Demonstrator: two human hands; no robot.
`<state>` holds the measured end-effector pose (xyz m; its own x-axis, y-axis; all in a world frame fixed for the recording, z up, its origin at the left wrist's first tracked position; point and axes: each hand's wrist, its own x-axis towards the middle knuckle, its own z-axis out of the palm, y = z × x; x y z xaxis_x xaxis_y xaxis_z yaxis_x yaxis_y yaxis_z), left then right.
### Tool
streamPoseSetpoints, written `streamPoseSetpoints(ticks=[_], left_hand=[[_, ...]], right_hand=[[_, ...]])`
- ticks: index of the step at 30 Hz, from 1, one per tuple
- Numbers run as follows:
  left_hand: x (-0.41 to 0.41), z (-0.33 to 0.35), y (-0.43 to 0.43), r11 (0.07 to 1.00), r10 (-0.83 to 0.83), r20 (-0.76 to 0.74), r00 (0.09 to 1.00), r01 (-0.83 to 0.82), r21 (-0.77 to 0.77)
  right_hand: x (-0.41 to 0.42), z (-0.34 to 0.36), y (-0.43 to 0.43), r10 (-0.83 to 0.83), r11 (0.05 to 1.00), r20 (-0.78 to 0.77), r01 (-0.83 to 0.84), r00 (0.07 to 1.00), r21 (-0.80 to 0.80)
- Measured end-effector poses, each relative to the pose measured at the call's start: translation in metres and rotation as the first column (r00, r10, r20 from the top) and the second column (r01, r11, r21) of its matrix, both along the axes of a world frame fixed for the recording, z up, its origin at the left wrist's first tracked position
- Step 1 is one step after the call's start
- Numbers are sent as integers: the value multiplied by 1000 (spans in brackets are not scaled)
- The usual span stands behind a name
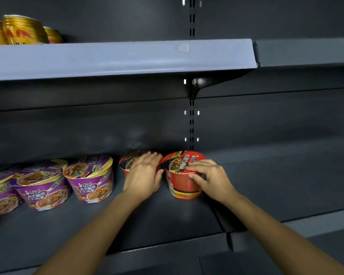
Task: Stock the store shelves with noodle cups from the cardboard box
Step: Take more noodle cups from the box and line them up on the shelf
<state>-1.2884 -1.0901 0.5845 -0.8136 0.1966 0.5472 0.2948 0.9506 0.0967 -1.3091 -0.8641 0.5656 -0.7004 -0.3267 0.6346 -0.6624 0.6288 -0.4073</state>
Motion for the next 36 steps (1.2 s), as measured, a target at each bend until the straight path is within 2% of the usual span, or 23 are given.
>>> streamPoseSetpoints(ticks=[17, 20, 27, 36], left_hand=[[-22, 7, -4, 998, 4, 51, 999, -7, 55], [-23, 5, -5, 997, 78, 86, 993, -76, -26], [-26, 6, -14, 997, 43, 86, 995, -38, -60], [-31, 9, -17, 999, 27, 168, 985, -20, -47]], right_hand=[[-26, 6, -3, 17, 998, -25, -15, 1000, 65], [-29, 6, -8, -8, 998, -36, 11, 999, 63], [-36, 6, -18, -75, 994, -39, 77, 996, 74], [-32, 15, -20, -126, 965, -60, 136, 990, 225]])
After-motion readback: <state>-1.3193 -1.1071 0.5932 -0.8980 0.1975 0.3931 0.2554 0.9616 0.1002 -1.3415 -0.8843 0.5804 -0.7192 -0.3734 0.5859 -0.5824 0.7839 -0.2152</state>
